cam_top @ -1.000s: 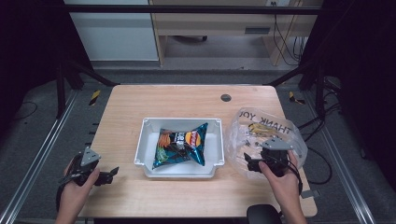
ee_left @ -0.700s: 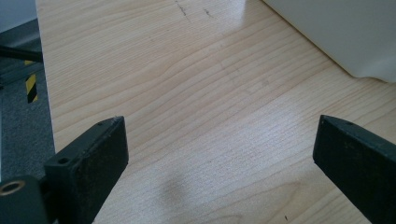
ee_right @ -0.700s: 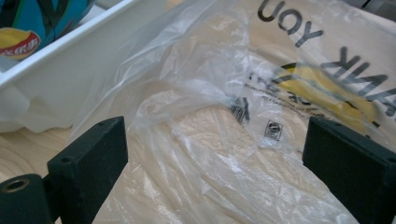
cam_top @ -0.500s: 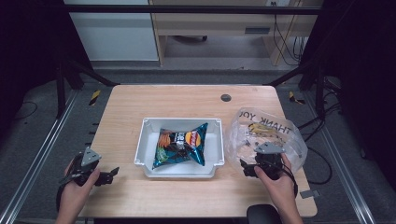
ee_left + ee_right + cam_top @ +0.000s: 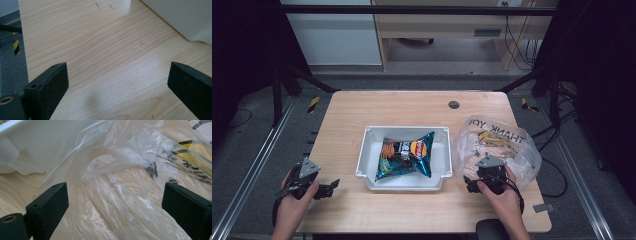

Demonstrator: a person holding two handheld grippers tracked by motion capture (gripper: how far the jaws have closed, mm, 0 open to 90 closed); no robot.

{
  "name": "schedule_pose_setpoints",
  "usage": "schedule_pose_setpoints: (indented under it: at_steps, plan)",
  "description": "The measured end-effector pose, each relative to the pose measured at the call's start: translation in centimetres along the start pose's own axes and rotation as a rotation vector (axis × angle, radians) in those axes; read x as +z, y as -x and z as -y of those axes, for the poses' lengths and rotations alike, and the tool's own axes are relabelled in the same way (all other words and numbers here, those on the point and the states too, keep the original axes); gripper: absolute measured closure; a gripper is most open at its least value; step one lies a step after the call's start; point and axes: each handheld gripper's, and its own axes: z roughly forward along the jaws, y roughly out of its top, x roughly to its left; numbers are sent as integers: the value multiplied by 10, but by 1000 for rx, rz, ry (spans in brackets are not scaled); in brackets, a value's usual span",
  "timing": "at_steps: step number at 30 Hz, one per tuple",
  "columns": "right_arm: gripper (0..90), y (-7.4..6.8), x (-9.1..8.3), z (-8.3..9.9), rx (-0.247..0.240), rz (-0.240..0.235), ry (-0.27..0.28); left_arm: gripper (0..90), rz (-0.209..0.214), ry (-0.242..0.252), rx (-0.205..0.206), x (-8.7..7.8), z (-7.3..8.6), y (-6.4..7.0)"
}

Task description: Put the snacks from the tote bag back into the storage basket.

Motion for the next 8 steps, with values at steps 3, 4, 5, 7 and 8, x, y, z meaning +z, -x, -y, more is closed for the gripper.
schedule_pose_setpoints:
  at_steps: [3,4,5,7,8]
  plan:
    - [77,-2,1,0,-7,3,0,29,0,0,0,0,0,0]
    - [77,-2,1,0,-16,4,0,29,0,0,0,0,0,0]
    - [77,-3,1,0,-14,8,-3,29,0,1,0,0,0,0]
    - [77,-3,1,0,-17,11,-2,29,2,0,2,0,0,0]
    - [77,-3,1,0,-15,13,-1,29,1,1,2,1,-1,1]
